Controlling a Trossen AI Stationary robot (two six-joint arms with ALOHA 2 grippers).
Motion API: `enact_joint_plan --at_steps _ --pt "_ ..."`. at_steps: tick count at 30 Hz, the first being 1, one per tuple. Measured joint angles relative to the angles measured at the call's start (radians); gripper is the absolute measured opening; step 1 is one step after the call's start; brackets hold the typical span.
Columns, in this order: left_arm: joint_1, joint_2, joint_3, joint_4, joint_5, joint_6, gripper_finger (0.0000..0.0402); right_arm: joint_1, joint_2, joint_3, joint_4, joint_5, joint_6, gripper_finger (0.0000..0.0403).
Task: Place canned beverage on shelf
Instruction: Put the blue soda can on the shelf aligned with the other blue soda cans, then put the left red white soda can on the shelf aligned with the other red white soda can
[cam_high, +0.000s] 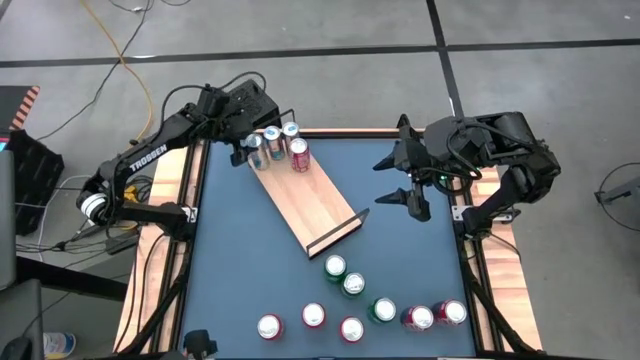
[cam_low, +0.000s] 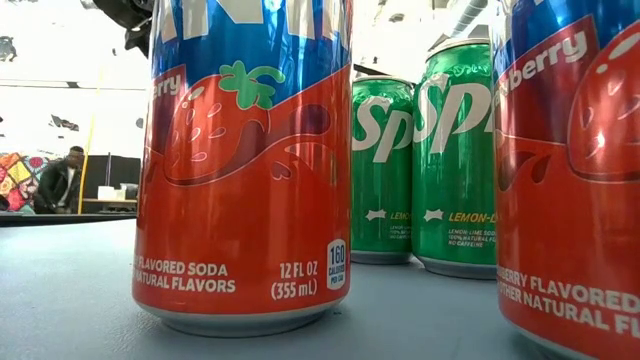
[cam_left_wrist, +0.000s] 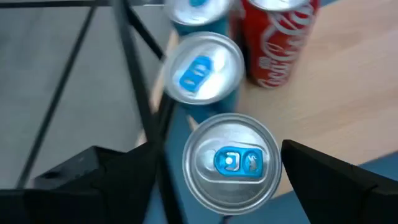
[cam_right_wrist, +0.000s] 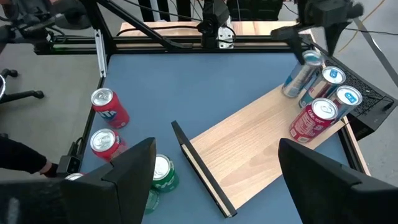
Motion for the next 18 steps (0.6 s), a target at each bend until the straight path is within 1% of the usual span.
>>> enact_joint_plan --at_steps 5,12,18 --pt "0.0 0.0 0.03 -0.015 -0.006 -0.028 0.0328 0.0 0.0 0.0 -0.002 -0.002 -0.001 0.0322" --pt "-0.005 -0.001 0.034 -0.022 -0.004 -0.057 0.0328 0.0 0.0 0.0 -0.006 -0.003 -0.008 0.0322" --pt "-0.013 -0.063 0.034 -0.027 -0.032 -0.081 0.0328 0.0 0.0 0.0 -0.007 -0.004 -0.008 0.0322"
